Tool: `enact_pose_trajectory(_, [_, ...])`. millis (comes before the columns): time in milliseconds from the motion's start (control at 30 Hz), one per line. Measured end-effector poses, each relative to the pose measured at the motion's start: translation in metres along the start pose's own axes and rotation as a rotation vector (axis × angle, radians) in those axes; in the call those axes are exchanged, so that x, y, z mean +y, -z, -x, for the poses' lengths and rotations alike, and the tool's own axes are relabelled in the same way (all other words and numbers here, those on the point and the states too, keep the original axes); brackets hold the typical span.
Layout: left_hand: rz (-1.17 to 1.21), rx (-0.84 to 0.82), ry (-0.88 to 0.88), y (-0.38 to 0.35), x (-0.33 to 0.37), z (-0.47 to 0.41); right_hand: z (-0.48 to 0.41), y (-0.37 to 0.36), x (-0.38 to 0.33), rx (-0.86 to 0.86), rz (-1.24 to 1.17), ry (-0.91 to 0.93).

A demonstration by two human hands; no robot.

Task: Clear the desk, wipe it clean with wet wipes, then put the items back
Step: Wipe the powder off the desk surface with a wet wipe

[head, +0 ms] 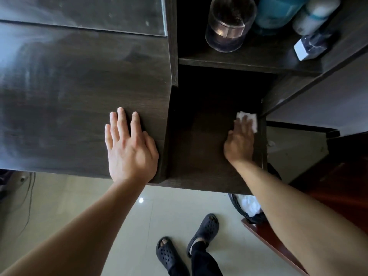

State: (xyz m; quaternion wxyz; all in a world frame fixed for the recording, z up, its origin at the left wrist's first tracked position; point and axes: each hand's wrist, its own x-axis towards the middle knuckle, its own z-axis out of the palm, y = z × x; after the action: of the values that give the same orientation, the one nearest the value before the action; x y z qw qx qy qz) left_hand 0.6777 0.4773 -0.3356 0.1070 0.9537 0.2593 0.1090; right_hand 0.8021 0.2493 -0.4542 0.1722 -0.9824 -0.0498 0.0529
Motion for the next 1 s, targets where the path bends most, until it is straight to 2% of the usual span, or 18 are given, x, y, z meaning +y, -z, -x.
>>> enact_pose_trajectory(67, [-0.003, -0.005, -0.003, 0.0, -0.001, 0.0, 0.015, -0.016, -0.04, -0.075, -0.015, 0.226])
enact_pose_trajectory(133, [-0.005, -0.004, -0.002, 0.0, -0.001, 0.0, 0.035, -0.03, -0.075, -0.24, -0.017, 0.527])
enact_pose_trajectory(167, [-0.002, 0.0, -0.001, 0.0, -0.001, 0.0, 0.041, -0.031, -0.084, -0.305, -0.011, 0.624])
enact_pose_trajectory(233, [0.003, 0.007, -0.009, 0.0, -0.001, 0.0, 0.039, -0.023, -0.08, -0.358, 0.028, 0.699])
enact_pose_trajectory(333, [-0.001, 0.014, -0.018, -0.001, -0.003, 0.001, 0.022, 0.0, -0.029, -0.325, 0.035, 0.555])
enact_pose_trajectory(433, [0.003, 0.013, -0.015, -0.002, -0.003, 0.002, 0.021, 0.023, 0.04, -0.11, -0.008, 0.257])
enact_pose_trajectory(533, [0.005, 0.013, -0.014, -0.003, -0.002, 0.001, 0.034, 0.016, 0.049, -0.022, -0.029, 0.049])
enact_pose_trajectory(600, [0.006, 0.014, -0.015, -0.002, -0.002, 0.002, 0.048, 0.001, 0.015, -0.011, -0.057, 0.089])
enact_pose_trajectory(733, [0.003, 0.012, -0.02, -0.002, -0.003, 0.001, 0.089, -0.031, -0.069, -0.248, -0.12, 0.563])
enact_pose_trajectory(800, [0.003, 0.012, -0.028, -0.002, -0.004, 0.001, 0.093, -0.033, -0.068, -0.306, -0.094, 0.697])
enact_pose_trajectory(867, [0.002, 0.016, -0.029, -0.002, -0.004, 0.001, 0.087, -0.023, -0.034, -0.26, -0.1, 0.651])
enact_pose_trajectory(1000, [0.012, 0.011, -0.029, -0.002, -0.005, 0.001, 0.084, 0.01, 0.06, -0.071, -0.126, 0.315])
